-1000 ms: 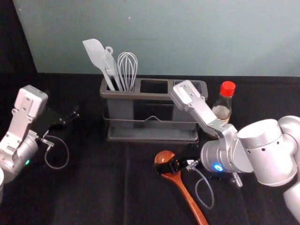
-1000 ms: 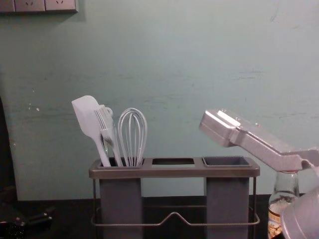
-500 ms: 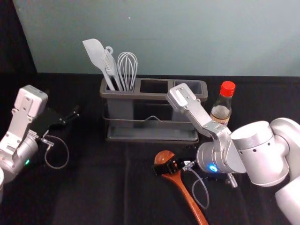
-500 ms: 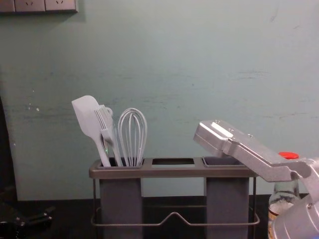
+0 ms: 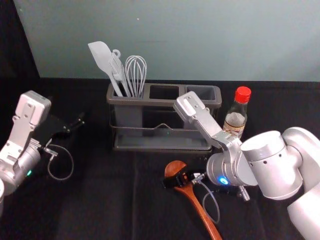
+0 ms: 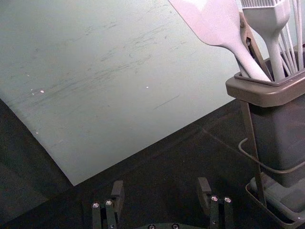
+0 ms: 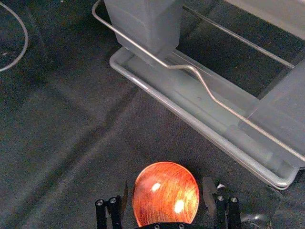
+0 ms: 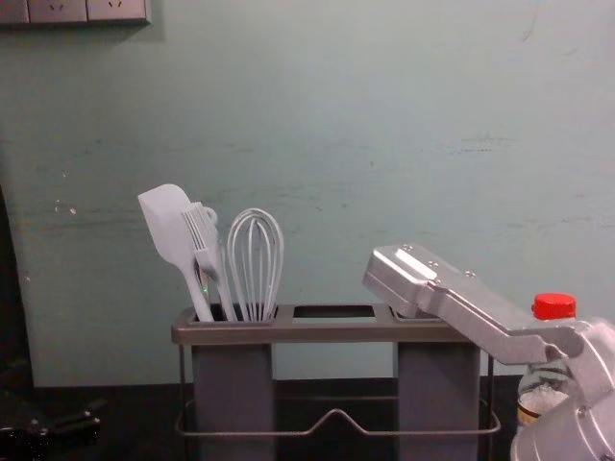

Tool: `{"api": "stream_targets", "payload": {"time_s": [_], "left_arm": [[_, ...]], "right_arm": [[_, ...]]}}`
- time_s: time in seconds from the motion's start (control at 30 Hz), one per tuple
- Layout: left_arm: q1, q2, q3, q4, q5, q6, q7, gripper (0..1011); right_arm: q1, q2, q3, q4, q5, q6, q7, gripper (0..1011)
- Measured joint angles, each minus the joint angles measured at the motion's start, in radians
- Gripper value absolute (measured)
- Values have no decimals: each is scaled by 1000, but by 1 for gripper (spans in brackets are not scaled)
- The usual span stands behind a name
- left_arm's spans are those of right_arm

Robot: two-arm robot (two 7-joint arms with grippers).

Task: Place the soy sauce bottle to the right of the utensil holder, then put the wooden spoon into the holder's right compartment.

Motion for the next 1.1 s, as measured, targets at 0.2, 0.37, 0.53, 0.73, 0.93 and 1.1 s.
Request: {"api": "stream_targets", "payload": {"time_s": [0.2,0.37,0.53,0.73,0.93,1.1], "left_arm": [[0,0,0,0,0,0,0,1005],[0,0,0,0,0,0,0,1005],[0,0,0,0,0,0,0,1005],[0,0,0,0,0,0,0,1005],[0,0,0,0,0,0,0,1005],[0,0,0,0,0,0,0,1005]], "right_arm": [[-2,-6,0,7,-17,-1,4,1000],[0,-7,-3,17,-25,-7,15,1002],[0,-7,-3,16,-25,-6,15,1000],[0,-7,-2,15,-24,-5,14,1000],[-1,-7,-2,13,-22,-5,11,967],[-1,-7,-1,13,-22,-4,10,854]]}}
